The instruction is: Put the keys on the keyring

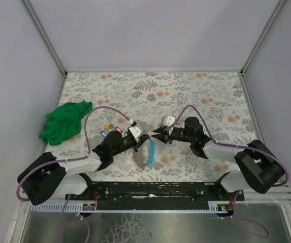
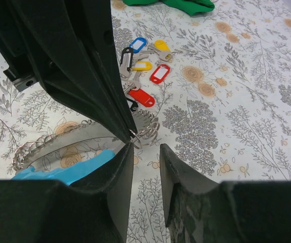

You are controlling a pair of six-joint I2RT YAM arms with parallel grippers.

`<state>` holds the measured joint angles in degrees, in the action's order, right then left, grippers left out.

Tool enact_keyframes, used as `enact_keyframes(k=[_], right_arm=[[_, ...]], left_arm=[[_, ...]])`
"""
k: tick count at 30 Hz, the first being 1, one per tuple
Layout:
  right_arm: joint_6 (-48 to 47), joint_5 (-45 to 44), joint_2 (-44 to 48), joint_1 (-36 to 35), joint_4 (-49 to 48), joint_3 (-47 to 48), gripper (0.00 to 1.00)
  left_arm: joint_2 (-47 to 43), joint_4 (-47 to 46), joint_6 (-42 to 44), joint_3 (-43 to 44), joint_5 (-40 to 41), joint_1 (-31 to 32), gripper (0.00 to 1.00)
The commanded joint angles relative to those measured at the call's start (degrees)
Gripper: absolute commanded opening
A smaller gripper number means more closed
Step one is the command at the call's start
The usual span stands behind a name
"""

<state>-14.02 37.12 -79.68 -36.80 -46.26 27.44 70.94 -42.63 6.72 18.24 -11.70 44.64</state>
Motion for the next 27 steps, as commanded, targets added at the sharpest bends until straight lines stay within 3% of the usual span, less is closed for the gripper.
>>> enact_keyframes(k=[1, 11, 27], right_arm=[[1.0, 0.05, -1.83, -1.23, -6.64, -0.21, 0.34], [1.76, -1.65, -5.38, -1.95, -12.54, -0.88, 0.3], [4.38, -5.08, -8.76, -2.73, -22.11, -2.89, 0.07]], left_arm=[[-0.71, -2.42, -0.93, 0.37, 1.56, 0.55, 0.0], [-0.36, -2.48, -1.19, 0.81, 1.31, 1.21, 0.0], [0.86, -4.6, -2.48, 1.24, 0.25, 3.41, 0.0]])
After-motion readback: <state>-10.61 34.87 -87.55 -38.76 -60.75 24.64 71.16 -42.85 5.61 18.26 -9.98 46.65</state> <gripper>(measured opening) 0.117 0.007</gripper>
